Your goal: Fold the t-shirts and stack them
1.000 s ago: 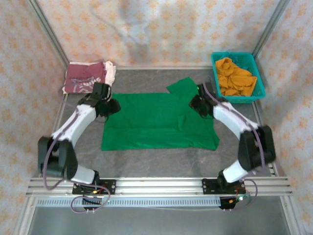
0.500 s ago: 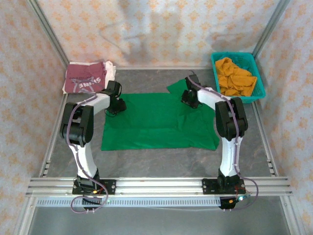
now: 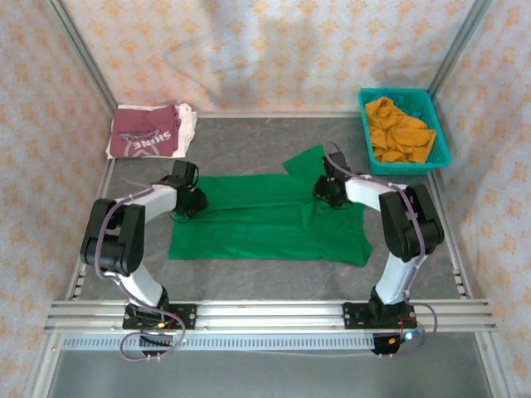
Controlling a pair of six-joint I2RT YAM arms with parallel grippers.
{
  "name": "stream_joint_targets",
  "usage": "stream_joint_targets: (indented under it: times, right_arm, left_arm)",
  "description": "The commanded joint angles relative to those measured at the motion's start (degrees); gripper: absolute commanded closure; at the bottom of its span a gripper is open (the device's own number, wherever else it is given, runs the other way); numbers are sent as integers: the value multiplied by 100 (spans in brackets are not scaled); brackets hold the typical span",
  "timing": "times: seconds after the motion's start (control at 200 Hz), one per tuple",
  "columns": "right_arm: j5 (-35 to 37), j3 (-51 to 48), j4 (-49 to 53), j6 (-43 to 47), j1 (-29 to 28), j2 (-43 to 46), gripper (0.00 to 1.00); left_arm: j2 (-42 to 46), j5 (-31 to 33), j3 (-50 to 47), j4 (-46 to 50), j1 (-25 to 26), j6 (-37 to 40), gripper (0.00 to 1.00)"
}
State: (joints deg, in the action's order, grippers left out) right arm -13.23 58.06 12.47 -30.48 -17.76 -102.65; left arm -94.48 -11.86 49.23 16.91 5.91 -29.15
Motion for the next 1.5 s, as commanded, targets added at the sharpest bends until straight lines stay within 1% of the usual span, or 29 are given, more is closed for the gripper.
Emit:
stream_joint_targets:
  times: [0.0,0.055,0.12,0.185,0.32,0.445,0.576,0.651,0.736,0.826,0.926,1.176,1.281,1.361,1.416,1.491]
  right_arm:
    - [96,-274,514,-178,-68,170,68]
    - [160,-152,603,-171,-69,250,68]
    - [196,107,703,-117,-63,297,67]
    - [285,513,869,-15,-62,282,66]
    - [387,1454,1038,213,17,96,64]
    - [333,2237,1002,412,92,-201,62]
    - [249,2979,1018,799,132,-613,59]
    - [318,3616,1395,1025,178,-978,58]
    - [361,4185,1777,1102,262,-1326,57]
    - [303,4202,1652,1077,292,-1392,57]
    - [240,4118,1566,1035,295,-1408,56]
    - [276,3908,1489,1022,325,-1440,56]
    - [270,3944,1495,1008,363,-1506,56]
    - [245,4007,1546,1009,374,-1547,56]
    - [217,4003,1539,1000,370,-1543,56]
    - [206,3972,1505,991,372,-1518,56]
  left_arm:
    - [290,41,-367,586,6,-292,70]
    - [373,62,-314,623,6,-256,70]
    - [308,109,-25,760,5,-179,70]
    - [204,187,445,857,-17,105,69]
    - [-100,161,1476,902,-263,323,66]
    - [-739,233,2529,1199,-582,490,64]
    - [-1354,462,3182,1389,-651,614,60]
    - [-1813,495,3537,1650,-651,698,58]
    - [-2089,663,3717,1817,-637,708,58]
    - [-2269,801,3778,1910,-636,678,58]
    - [-2243,995,3642,1889,-635,589,58]
    - [-2382,939,3576,1886,-525,616,59]
    - [-2293,1003,3548,1957,-369,629,60]
    - [-2183,944,3428,1954,-371,603,60]
    - [-2135,976,3400,2012,-375,650,61]
    - [-2046,1173,3357,2078,-372,702,64]
